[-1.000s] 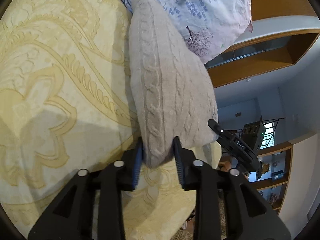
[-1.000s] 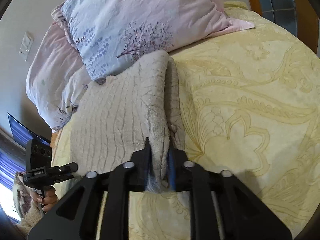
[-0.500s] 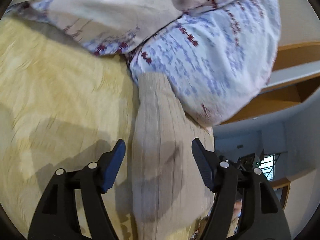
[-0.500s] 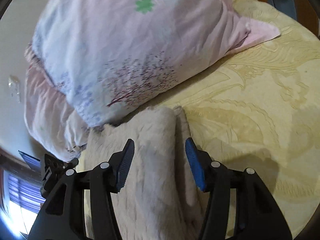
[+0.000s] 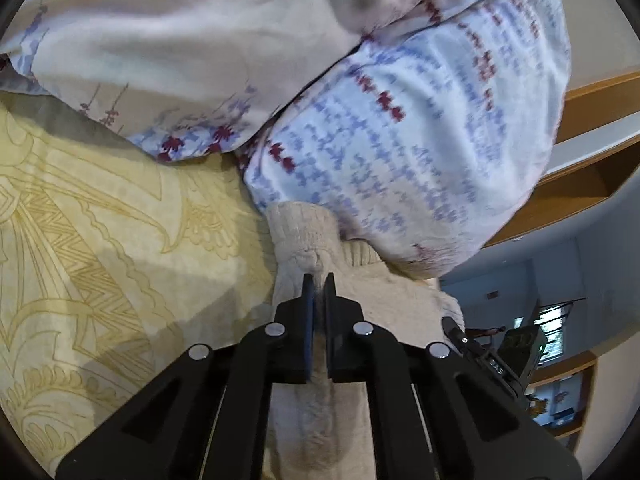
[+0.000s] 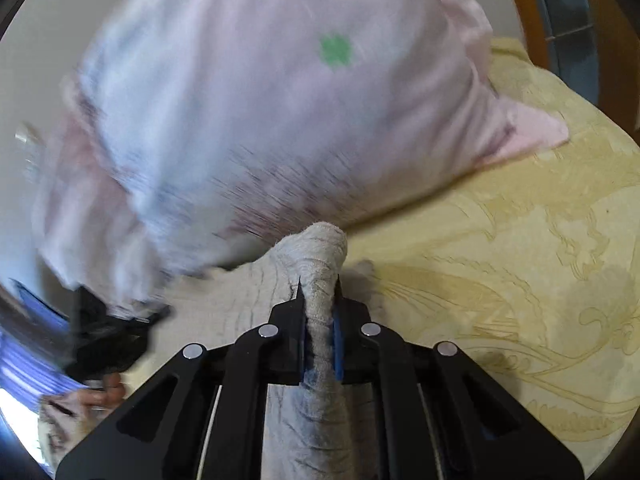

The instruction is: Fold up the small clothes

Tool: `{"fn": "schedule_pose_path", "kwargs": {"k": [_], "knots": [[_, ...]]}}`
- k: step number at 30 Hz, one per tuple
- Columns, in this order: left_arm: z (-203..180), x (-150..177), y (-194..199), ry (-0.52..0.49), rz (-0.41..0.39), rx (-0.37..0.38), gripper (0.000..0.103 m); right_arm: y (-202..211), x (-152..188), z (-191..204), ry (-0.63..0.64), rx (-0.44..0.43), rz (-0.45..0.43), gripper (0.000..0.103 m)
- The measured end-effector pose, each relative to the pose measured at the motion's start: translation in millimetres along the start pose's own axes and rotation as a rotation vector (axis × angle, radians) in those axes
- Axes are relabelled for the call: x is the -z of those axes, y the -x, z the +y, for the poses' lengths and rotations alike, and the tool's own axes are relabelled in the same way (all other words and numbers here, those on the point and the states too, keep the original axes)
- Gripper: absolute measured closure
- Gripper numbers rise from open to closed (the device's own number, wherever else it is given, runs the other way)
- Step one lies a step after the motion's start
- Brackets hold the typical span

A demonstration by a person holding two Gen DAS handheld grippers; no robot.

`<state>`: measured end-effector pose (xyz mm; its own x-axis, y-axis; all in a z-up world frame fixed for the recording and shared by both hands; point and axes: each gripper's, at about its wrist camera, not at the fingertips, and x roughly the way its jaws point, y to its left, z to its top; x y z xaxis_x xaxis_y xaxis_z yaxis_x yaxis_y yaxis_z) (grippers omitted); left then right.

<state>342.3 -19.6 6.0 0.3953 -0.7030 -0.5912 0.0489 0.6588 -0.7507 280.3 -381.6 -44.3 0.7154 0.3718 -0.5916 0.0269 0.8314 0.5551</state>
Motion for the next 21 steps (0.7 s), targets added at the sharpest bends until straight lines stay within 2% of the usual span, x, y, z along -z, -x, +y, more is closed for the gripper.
{"fn": "schedule_pose_path", "kwargs": {"k": [2, 5, 8, 10, 14, 17, 18, 19, 21], "knots": [[-4, 2, -6, -0.027, 0.002, -0.031, 0.099, -19, 3, 0, 0.019, 0.085, 0.033, 0.093], [-6, 3, -5, -0.029, 0.0, -0.028, 0.097, -20, 0, -1, 0.015, 0.091, 0.04, 0.092], [-6, 9, 8, -0.024, -0.012, -0.008, 0.084, 4, 2, -1, 0.027, 0.101, 0.006, 0.078], [-9, 17, 24, -0.042, -0.008, 0.0, 0.066, 28, 9, 0, 0.038, 0.078, -0.034, 0.065], [-14, 42, 49, -0.091, 0.009, 0.01, 0.051, 60, 29, 9, 0.086, -0.013, -0.067, 0.064], [-20, 59, 60, -0.129, 0.012, 0.01, 0.042, 62, 49, 24, 0.132, -0.087, -0.018, 0.061], [-22, 64, 62, -0.142, 0.015, 0.015, 0.039, 58, 53, 28, 0.136, -0.096, 0.001, 0.054], [-24, 69, 63, -0.156, 0.023, 0.019, 0.034, 51, 58, 28, 0.14, -0.085, 0.026, 0.047], [-28, 77, 57, -0.175, 0.037, 0.015, 0.031, 39, 63, 23, 0.139, -0.032, 0.063, 0.046]]}}
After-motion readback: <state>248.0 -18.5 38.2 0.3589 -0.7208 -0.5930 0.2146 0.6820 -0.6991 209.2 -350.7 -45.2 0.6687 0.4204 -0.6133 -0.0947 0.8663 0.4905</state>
